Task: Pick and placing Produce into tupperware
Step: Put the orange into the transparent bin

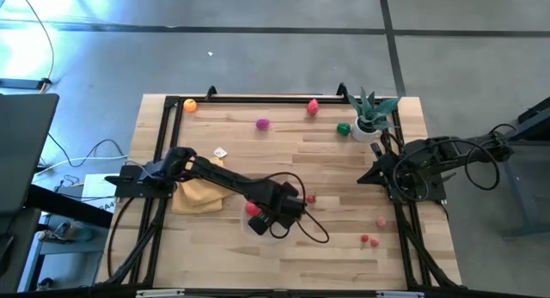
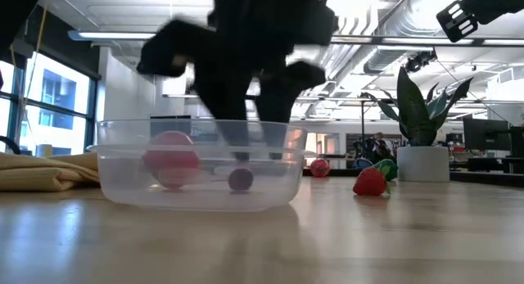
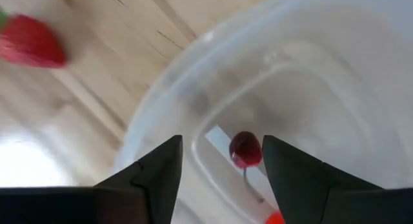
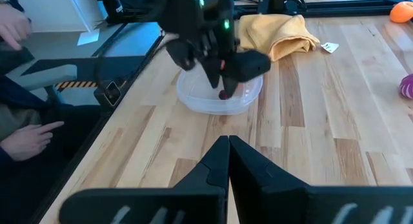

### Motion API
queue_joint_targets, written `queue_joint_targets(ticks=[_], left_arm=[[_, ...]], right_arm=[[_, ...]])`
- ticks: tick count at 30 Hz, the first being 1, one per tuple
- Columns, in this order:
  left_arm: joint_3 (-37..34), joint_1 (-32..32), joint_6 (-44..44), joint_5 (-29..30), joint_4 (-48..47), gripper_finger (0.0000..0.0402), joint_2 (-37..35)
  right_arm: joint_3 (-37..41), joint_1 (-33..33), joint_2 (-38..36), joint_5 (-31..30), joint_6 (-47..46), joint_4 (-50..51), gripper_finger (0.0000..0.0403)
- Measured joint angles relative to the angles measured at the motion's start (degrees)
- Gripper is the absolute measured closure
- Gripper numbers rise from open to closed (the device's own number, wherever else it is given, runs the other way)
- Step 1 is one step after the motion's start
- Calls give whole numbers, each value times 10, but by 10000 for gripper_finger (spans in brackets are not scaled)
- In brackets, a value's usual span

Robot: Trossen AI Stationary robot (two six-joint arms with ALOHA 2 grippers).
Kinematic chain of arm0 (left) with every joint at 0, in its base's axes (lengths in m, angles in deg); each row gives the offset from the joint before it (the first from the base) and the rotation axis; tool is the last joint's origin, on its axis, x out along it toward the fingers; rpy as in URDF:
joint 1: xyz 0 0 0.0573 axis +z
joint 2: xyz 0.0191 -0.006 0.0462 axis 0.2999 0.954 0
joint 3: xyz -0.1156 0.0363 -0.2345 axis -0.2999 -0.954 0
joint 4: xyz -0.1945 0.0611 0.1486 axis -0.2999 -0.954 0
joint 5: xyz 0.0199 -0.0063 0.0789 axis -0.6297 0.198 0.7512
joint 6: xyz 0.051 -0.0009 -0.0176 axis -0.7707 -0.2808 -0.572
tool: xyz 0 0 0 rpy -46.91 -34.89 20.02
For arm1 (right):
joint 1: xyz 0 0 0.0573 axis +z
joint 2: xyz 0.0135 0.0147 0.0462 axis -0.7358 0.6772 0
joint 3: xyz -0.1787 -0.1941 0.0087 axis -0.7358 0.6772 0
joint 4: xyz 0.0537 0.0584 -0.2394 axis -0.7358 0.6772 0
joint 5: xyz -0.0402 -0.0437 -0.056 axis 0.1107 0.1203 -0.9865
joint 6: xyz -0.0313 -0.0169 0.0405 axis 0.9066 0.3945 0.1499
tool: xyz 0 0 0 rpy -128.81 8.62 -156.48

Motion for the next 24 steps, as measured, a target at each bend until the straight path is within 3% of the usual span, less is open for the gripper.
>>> queue_joint_targets(ticks=[8, 14, 24], left_arm=[[147, 0, 2, 9, -153, 204, -1], [251, 4, 29, 129, -314, 204, -2], [287, 86, 61, 131, -314, 212, -62]], right_arm=[[0, 0, 0, 0, 1, 0, 402], [0, 0, 0, 0, 0, 0, 402], [0, 0, 0, 0, 0, 0, 402]])
